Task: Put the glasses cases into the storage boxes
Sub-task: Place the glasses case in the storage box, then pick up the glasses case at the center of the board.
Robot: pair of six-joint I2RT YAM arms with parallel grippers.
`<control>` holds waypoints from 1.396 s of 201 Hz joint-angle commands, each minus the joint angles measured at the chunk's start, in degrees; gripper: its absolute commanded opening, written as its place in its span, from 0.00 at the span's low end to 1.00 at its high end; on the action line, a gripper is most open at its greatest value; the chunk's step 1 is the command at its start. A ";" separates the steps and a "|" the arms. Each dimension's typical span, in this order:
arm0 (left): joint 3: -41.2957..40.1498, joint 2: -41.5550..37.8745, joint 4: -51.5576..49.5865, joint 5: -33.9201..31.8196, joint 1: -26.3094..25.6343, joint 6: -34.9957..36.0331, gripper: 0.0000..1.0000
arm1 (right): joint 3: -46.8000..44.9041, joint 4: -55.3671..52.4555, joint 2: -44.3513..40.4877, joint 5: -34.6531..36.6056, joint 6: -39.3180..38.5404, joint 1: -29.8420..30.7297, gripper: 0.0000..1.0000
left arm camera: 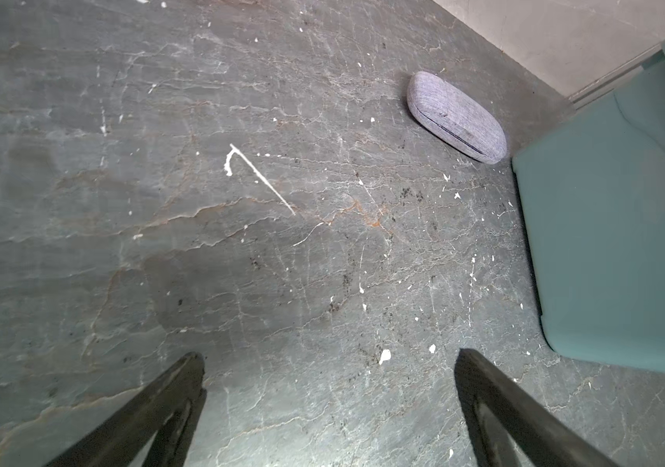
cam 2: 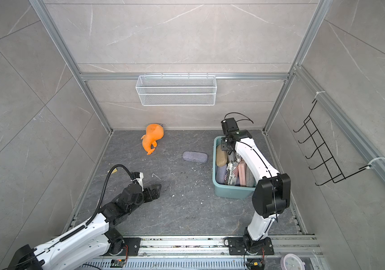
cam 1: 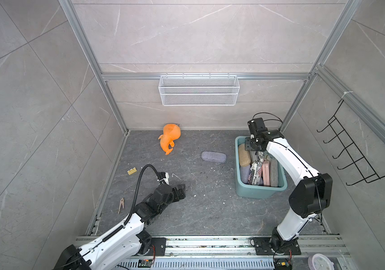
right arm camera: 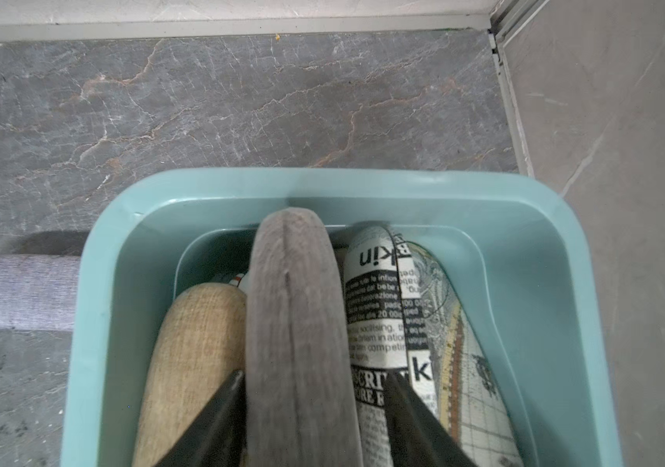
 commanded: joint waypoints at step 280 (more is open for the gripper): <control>81.38 80.67 -15.62 29.94 7.03 32.27 0.94 | -21.41 4.86 -30.14 -19.86 4.46 7.23 0.74</control>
